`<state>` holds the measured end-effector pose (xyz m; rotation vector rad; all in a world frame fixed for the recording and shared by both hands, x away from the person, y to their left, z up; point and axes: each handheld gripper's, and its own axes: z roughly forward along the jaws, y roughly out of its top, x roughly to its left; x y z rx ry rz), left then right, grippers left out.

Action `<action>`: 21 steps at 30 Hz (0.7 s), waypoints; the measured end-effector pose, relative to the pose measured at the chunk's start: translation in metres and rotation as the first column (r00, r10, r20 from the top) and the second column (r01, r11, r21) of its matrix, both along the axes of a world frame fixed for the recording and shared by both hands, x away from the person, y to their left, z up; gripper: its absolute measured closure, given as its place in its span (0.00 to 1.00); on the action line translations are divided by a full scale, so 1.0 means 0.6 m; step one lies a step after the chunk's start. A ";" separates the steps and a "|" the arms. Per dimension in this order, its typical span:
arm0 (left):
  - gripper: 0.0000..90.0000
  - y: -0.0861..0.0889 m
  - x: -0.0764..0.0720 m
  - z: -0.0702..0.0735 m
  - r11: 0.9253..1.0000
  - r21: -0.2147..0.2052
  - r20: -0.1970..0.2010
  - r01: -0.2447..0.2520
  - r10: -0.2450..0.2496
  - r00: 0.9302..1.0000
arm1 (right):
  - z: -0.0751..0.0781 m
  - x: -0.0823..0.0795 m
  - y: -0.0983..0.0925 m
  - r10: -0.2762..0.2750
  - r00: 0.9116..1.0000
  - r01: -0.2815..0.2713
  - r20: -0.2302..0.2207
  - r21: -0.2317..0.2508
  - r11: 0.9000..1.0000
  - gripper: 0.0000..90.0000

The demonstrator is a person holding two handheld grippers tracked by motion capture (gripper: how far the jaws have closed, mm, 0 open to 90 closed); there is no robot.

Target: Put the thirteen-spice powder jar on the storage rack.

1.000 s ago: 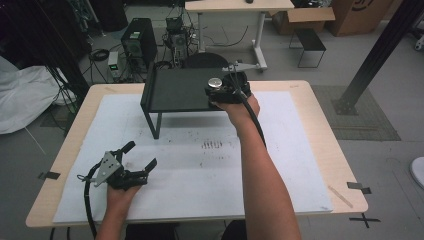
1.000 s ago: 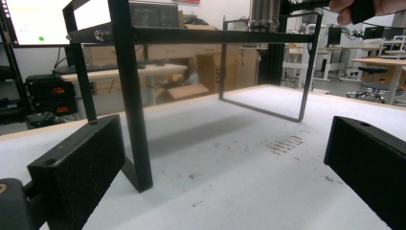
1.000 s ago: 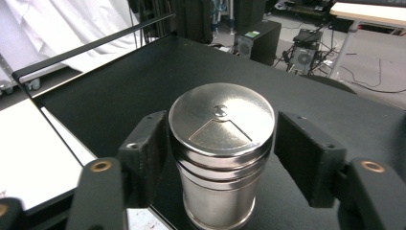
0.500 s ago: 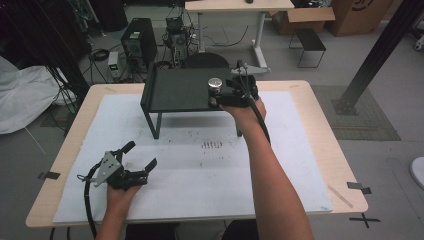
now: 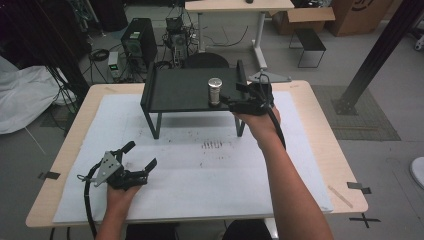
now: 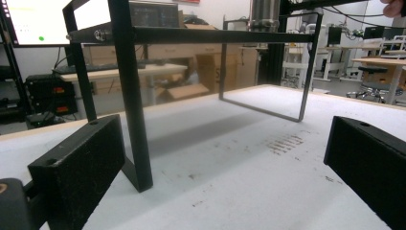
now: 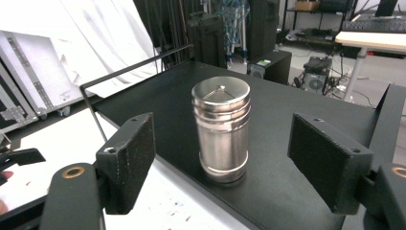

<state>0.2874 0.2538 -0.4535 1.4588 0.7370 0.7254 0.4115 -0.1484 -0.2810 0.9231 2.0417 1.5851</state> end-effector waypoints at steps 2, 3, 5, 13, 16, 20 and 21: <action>0.01 0.001 0.000 0.000 1.000 0.005 -0.001 0.001 -0.001 1.000 | -0.004 -0.007 -0.005 0.006 1.000 -0.006 0.014 0.005 1.000 0.25; 0.01 0.001 0.000 0.000 1.000 0.005 -0.001 0.001 -0.001 1.000 | -0.005 -0.011 -0.007 0.005 1.000 -0.005 0.020 0.005 1.000 0.25; 0.01 0.000 0.000 0.000 1.000 0.005 -0.001 0.000 0.000 1.000 | -0.007 -0.016 -0.012 0.008 1.000 -0.009 0.024 0.013 1.000 0.24; 0.01 0.000 0.000 0.000 1.000 0.005 -0.002 0.001 -0.001 1.000 | -0.011 -0.039 -0.029 0.025 0.997 -0.029 0.076 0.042 0.999 0.20; 0.01 0.000 0.000 0.000 1.000 0.005 -0.002 0.001 -0.001 1.000 | -0.022 -0.045 -0.038 0.031 0.996 -0.036 0.087 0.046 0.998 0.18; 0.01 0.000 0.000 0.000 1.000 0.005 -0.002 0.001 -0.001 1.000 | -0.035 -0.051 -0.049 0.029 0.994 -0.036 0.101 0.069 0.997 0.16; 0.01 0.000 0.000 0.000 1.000 0.006 -0.002 0.001 -0.001 1.000 | -0.036 -0.052 -0.050 0.028 0.994 -0.035 0.105 0.071 0.997 0.16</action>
